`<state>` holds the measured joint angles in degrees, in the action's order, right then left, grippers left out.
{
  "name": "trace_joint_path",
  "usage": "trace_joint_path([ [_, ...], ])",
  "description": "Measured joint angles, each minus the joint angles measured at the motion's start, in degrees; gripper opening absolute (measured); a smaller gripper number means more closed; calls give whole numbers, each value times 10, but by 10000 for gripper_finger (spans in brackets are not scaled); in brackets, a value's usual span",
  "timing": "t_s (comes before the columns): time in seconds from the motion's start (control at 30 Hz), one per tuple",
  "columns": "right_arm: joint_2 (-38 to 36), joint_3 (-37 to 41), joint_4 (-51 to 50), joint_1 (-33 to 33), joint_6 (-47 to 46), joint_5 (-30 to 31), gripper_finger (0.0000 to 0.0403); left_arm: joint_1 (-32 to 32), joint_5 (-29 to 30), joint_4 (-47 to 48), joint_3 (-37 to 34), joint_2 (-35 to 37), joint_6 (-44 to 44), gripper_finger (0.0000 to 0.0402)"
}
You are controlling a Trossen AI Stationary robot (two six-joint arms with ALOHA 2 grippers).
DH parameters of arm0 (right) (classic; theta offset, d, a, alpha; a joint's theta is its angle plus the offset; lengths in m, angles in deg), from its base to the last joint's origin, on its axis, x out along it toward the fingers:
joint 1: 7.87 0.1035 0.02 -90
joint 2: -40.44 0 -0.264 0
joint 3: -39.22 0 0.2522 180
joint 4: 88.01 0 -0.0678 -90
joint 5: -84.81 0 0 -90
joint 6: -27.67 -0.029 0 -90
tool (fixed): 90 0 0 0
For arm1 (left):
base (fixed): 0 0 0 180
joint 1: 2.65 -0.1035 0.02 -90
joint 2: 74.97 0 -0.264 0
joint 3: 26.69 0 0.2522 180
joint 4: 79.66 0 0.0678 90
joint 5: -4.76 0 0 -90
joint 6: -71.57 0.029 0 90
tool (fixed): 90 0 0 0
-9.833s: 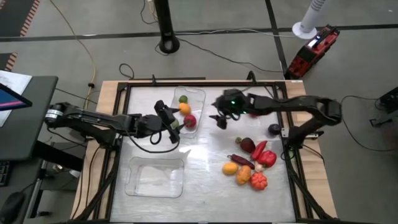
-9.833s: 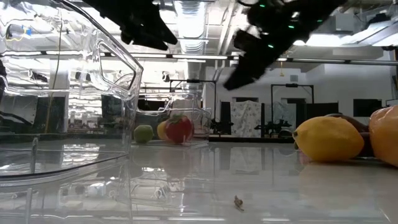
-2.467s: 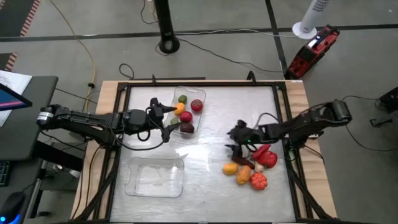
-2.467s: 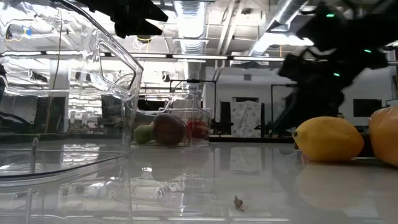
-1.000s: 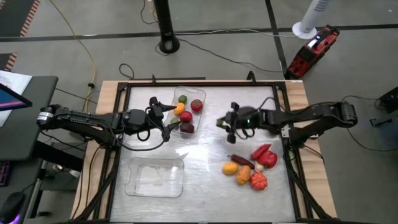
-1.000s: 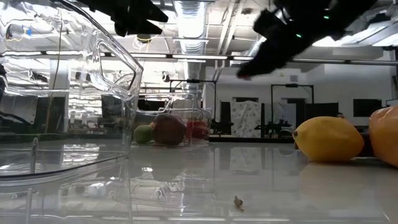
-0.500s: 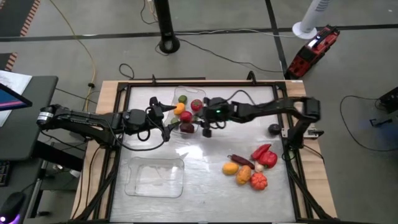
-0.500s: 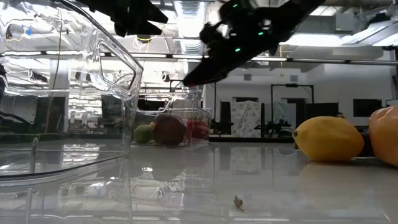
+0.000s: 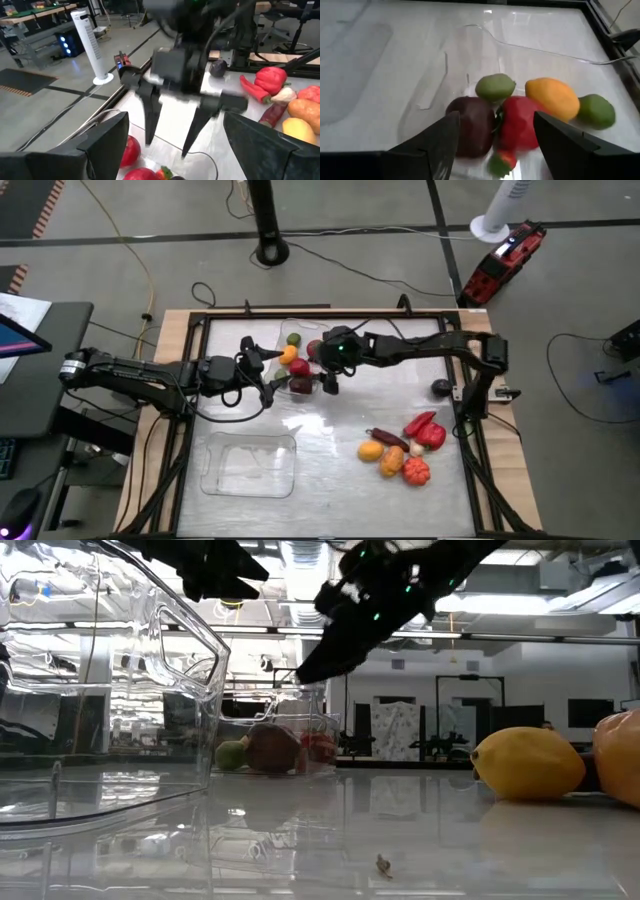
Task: Sort produce into baskets
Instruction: Put the lemon into the top transparent bin
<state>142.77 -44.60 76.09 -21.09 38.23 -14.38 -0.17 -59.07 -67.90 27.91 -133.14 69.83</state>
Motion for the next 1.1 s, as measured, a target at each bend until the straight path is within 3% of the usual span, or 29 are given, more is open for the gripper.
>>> trace_joint_path([
  [0.13,-37,12,-55,25,-2,2,283,0,0,0,0,0,-2,313],
  [0.33,-92,107,-92,85,-41,1,283,0,-1,6,0,0,-10,313],
  [0.57,-162,200,-114,205,-126,9,283,0,1,11,0,0,-12,313],
  [0.77,-170,203,-114,297,-167,107,283,0,-13,-3,0,0,-24,313],
  [0.9,-180,185,-184,324,-218,178,283,2,-87,-20,0,-25,-36,313],
  [1.1,-197,185,-209,369,-327,184,283,2,-123,-9,0,-79,-82,313],
])
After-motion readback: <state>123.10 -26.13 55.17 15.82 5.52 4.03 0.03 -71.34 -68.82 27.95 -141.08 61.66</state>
